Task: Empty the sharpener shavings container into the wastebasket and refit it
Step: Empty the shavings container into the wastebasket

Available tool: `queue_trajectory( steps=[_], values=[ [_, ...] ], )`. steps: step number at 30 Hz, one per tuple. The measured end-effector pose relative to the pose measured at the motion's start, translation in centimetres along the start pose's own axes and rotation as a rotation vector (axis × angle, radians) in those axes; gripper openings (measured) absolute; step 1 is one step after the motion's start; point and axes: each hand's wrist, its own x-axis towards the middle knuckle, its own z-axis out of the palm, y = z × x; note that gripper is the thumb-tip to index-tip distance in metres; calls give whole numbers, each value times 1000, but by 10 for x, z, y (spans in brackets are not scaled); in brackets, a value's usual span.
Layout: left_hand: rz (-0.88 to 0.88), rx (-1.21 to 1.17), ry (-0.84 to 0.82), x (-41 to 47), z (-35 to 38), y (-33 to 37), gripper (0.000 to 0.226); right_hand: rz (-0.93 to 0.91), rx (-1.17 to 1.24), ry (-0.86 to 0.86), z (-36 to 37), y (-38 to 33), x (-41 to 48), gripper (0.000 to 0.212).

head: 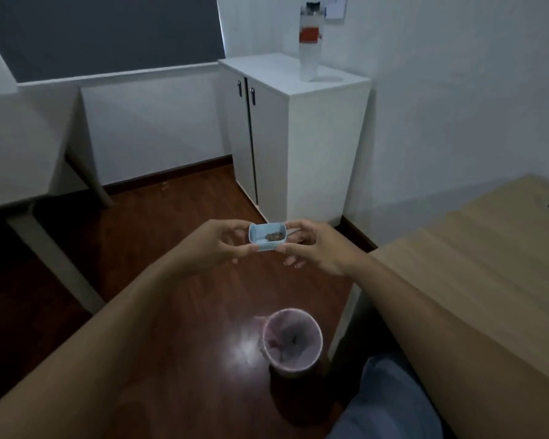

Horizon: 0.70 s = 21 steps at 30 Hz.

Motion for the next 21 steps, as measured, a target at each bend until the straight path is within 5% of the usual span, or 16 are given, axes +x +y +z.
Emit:
queue_trajectory(
  steps=[12,21],
  values=[
    [-227,-336,-120,-4,128,-124,49,226,172,7,75,145,6,47],
    [-468,-382,-228,-8,226,-148,50,384,221,15,89,242,-18,52]
  ],
)
